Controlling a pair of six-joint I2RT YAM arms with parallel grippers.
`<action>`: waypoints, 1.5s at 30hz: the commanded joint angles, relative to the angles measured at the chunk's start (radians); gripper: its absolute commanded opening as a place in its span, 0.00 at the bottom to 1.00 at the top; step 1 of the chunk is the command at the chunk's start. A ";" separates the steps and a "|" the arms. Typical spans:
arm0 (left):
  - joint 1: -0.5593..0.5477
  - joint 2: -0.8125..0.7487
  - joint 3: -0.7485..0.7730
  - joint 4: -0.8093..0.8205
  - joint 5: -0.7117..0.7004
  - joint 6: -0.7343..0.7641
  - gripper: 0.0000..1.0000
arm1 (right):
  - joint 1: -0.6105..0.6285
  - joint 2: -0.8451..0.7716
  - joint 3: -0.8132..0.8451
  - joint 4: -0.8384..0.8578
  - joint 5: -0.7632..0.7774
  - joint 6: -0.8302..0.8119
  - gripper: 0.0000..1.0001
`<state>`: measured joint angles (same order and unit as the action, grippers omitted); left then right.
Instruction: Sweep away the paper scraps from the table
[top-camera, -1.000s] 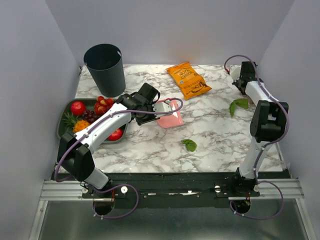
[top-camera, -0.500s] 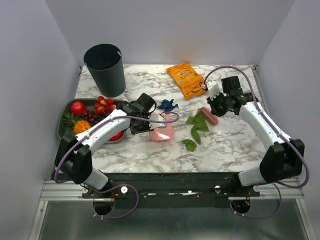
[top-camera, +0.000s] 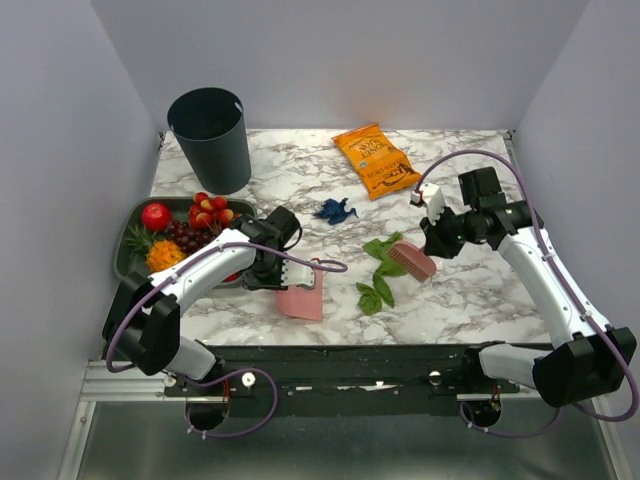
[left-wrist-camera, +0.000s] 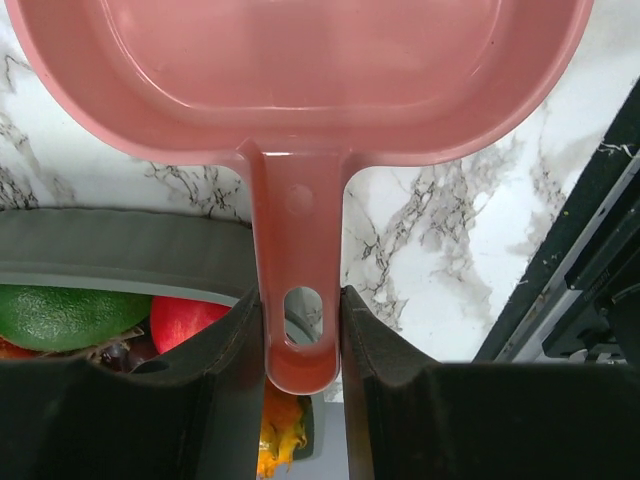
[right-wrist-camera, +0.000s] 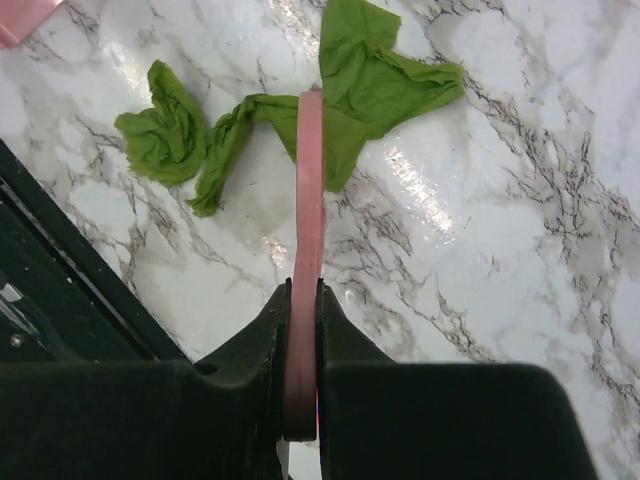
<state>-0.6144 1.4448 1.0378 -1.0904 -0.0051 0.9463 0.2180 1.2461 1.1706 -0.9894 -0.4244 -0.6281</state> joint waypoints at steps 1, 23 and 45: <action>-0.013 -0.021 -0.005 -0.062 0.040 0.046 0.00 | 0.014 -0.030 -0.019 0.024 0.031 0.118 0.00; -0.148 0.115 0.028 0.014 -0.022 -0.174 0.00 | 0.113 -0.027 -0.161 0.120 0.431 0.573 0.01; -0.140 0.183 0.148 0.081 0.076 -0.290 0.00 | 0.110 0.128 0.138 0.161 -0.156 0.645 0.01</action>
<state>-0.7700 1.6676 1.1835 -1.0126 0.0319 0.6716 0.3946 1.4281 1.2236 -0.7971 -0.5289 0.0372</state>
